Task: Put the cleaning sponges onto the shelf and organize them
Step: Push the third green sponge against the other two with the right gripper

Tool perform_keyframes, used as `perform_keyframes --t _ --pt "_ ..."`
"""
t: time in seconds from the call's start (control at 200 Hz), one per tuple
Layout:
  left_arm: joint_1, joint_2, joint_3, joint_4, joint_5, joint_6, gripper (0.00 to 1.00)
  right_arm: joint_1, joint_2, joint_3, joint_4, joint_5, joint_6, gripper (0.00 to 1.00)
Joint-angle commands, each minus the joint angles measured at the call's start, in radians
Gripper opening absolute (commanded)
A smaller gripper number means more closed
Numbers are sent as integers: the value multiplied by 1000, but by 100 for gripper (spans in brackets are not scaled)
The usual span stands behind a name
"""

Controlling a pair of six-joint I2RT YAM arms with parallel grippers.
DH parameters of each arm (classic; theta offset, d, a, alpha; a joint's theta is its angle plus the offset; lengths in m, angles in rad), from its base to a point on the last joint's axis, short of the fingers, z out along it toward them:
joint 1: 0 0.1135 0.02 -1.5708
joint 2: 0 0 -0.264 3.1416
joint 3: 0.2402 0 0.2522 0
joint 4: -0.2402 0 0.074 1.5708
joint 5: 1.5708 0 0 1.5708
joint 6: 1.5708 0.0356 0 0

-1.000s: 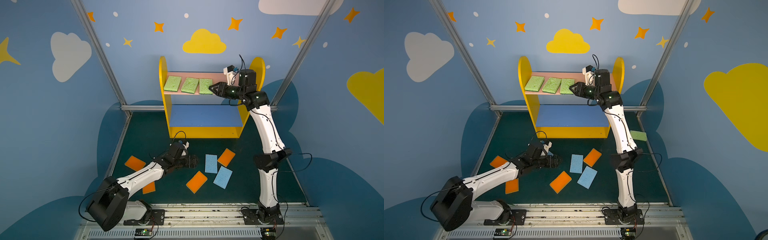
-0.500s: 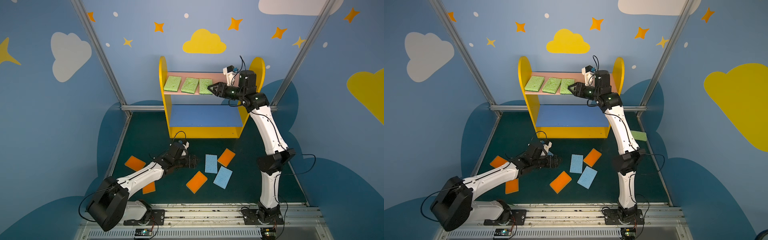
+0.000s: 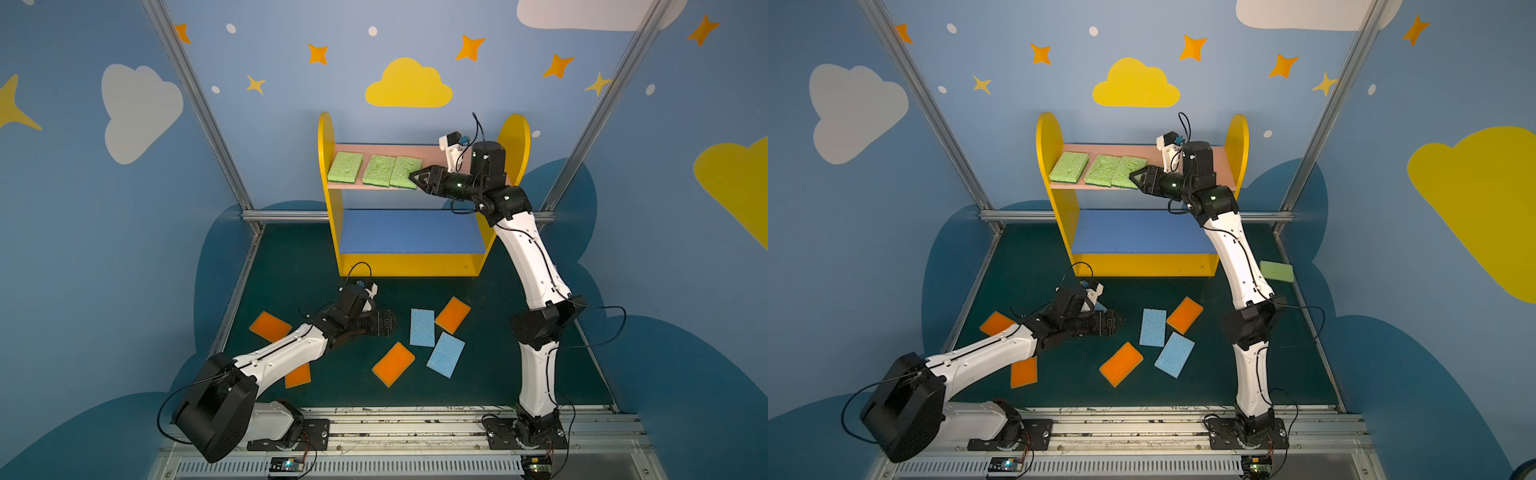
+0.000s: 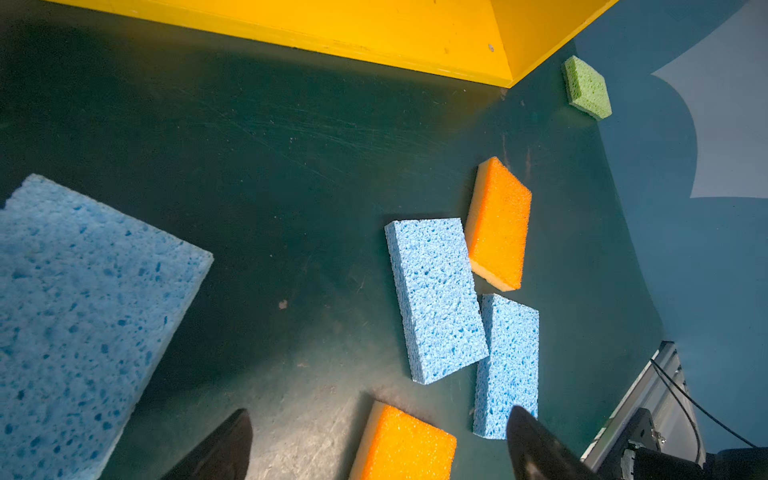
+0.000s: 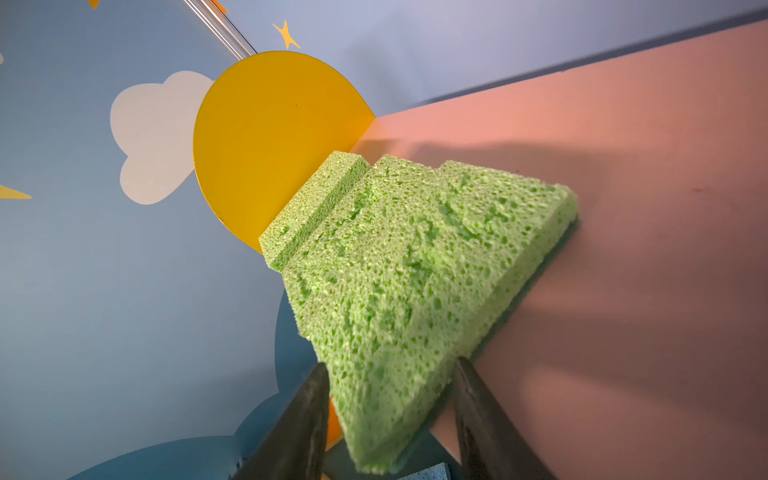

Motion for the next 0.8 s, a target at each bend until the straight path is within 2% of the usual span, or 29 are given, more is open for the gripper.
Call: perform_keyframes --t 0.0,0.796 --pt "6 -19 15 -15 0 15 95 7 43 26 -25 13 7 48" --pt "15 -63 -14 -40 -14 11 95 5 148 90 84 -30 64 55"
